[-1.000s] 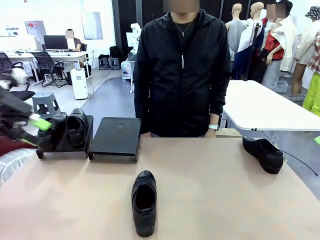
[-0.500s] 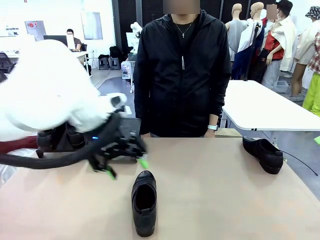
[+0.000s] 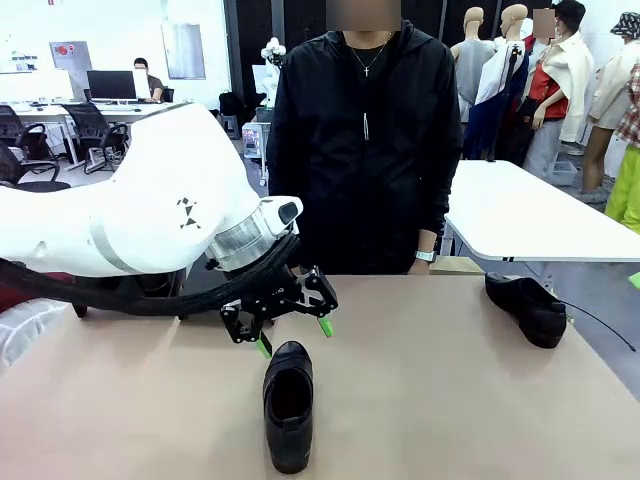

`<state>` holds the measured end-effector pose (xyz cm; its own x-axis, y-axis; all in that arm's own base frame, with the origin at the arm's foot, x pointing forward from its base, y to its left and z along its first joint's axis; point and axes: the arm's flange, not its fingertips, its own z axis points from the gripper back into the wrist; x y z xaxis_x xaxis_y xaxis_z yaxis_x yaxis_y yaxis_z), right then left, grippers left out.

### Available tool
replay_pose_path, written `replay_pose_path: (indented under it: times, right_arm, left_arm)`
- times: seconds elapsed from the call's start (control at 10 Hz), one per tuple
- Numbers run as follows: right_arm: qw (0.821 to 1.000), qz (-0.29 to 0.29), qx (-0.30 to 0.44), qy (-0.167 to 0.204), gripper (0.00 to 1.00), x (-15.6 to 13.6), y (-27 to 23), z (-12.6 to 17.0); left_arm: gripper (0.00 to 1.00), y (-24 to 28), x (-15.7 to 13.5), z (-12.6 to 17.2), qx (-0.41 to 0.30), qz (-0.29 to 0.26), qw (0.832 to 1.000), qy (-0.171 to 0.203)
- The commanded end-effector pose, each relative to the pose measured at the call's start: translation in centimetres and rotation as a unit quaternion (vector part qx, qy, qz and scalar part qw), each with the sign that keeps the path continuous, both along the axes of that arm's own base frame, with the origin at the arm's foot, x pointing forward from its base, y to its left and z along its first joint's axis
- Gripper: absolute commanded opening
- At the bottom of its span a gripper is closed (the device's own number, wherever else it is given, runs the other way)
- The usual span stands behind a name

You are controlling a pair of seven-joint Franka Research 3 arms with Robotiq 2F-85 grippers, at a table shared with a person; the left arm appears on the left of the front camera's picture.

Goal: Organize the shoes by placing them on the stand.
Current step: Place the Shoe from the middle of the table onto the Shoes Stand.

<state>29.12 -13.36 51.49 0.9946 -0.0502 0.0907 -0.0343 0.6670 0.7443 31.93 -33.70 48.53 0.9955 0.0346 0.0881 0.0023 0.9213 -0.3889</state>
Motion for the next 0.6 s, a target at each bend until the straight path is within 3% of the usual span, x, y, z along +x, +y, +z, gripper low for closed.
replay_pose_path:
  times: [0.0,0.1,0.5]
  right_arm:
    - [1.0,0.005,-0.005,-0.001,1.0,-0.3,-0.2,0.2]
    - [1.0,0.005,-0.005,-0.001,1.0,-0.3,-0.2,0.2]
    - [1.0,0.005,-0.005,-0.001,1.0,-0.3,-0.2,0.2]
  left_arm:
    - [1.0,0.0,-1.0,0.1,-0.016,0.011,1.0,0.0]
    - [1.0,0.0,0.0,0.0,0.0,0.0,1.0,0.0]
    - [1.0,-4.8,0.6,-7.2,0.087,0.006,0.996,0.019]
